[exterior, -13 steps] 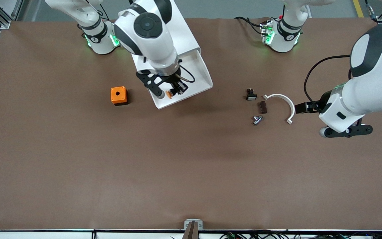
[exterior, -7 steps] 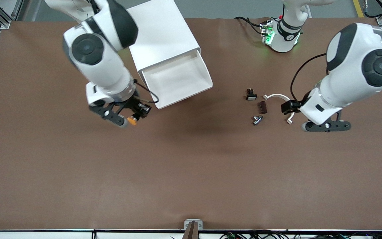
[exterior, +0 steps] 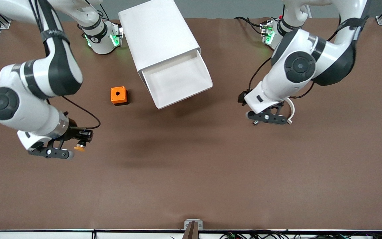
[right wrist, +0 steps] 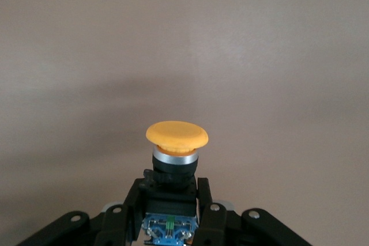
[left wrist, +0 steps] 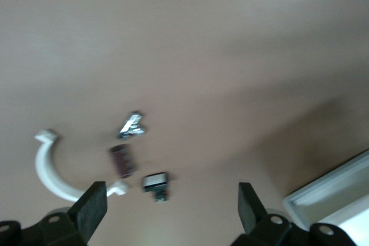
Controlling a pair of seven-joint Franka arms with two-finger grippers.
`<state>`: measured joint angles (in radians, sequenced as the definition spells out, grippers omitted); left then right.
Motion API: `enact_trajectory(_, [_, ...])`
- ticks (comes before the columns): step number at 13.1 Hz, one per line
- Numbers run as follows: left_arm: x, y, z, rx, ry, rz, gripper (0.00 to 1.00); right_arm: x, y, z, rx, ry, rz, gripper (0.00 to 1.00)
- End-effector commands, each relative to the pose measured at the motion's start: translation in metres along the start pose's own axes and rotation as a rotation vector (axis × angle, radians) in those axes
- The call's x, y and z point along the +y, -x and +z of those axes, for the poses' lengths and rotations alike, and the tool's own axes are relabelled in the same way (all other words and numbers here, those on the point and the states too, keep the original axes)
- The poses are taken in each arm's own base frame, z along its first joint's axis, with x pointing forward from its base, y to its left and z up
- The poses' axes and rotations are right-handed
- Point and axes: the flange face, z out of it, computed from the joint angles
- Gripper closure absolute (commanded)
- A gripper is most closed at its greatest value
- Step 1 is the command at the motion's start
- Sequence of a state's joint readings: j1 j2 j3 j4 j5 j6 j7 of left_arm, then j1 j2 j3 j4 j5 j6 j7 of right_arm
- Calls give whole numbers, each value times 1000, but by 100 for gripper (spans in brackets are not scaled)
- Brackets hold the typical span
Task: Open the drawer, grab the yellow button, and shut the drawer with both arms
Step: 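Carry the button out with the right gripper while the left gripper approaches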
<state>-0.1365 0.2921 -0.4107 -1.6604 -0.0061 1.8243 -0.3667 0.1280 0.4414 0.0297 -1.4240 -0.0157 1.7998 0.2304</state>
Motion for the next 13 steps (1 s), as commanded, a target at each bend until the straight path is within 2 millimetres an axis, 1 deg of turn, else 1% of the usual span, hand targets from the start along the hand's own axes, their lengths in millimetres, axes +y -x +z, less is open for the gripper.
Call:
enact_trajectory(1, [49,12,17,-8,13,-93,0,41,-28,54,-30,-3,-80,99])
enact_trajectory(2, [55,10,27,-21,12,-168,0,58,-36,80,-44,0,-67,99])
enact_trajectory(3, [64,10,33,-23,20,-205,0,65,-41,105,-68,11,-68,99])
enact_trajectory(4, [81,14,42,-27,25,-209,0,71,-44,126,-87,17,-72,98])
enact_trajectory(6, [93,9,51,-4,55,-234,0,89,-46,157,-89,9,-96,98])
enact_trajectory(7, [108,12,56,2,56,-239,0,99,-45,174,-76,2,-139,98])
enact_trajectory(8, [121,14,68,-13,50,-242,0,114,-46,192,-63,-5,-154,98])
enact_trajectory(9, [132,16,78,-20,46,-259,0,125,-49,210,-59,-8,-154,98])
enact_trajectory(10, [132,14,83,-9,37,-278,0,142,-50,225,-64,-19,-159,98])
enact_trajectory(12, [135,13,92,-27,41,-345,0,145,-49,235,-69,-30,-183,98])
enact_trajectory(13, [143,18,98,-35,35,-399,0,145,-50,236,-64,-30,-183,96])
